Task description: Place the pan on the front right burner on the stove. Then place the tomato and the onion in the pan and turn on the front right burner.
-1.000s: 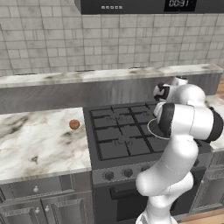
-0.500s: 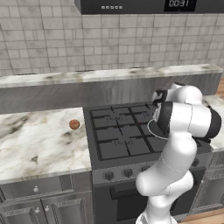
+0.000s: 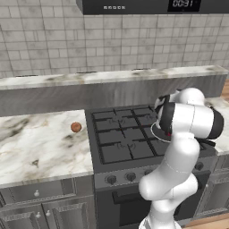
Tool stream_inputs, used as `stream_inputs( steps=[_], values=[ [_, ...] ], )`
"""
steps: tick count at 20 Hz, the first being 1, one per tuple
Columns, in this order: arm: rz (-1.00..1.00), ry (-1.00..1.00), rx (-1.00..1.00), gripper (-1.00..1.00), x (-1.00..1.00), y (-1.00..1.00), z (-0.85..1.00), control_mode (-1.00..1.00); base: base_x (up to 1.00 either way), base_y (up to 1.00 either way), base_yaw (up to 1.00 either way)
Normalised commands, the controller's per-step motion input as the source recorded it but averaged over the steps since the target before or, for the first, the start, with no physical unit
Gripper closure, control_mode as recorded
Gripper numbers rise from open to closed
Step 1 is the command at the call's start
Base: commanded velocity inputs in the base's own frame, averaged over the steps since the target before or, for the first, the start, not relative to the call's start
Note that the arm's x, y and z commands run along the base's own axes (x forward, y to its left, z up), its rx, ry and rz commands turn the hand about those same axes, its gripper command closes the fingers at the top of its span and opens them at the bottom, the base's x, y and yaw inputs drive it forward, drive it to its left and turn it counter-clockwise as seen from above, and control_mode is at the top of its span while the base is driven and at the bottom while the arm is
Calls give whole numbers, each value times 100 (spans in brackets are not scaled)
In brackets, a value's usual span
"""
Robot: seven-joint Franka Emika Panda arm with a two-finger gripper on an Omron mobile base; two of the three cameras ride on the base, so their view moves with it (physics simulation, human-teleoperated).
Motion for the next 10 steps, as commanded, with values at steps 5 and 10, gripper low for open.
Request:
stream_inputs(
  steps=[5, 10],
  values=[
    [0, 0, 0, 100, 0, -3, -10, -100, 0, 0, 0],
    [0, 0, 0, 100, 0, 0, 0, -100, 0, 0, 0]
  ],
)
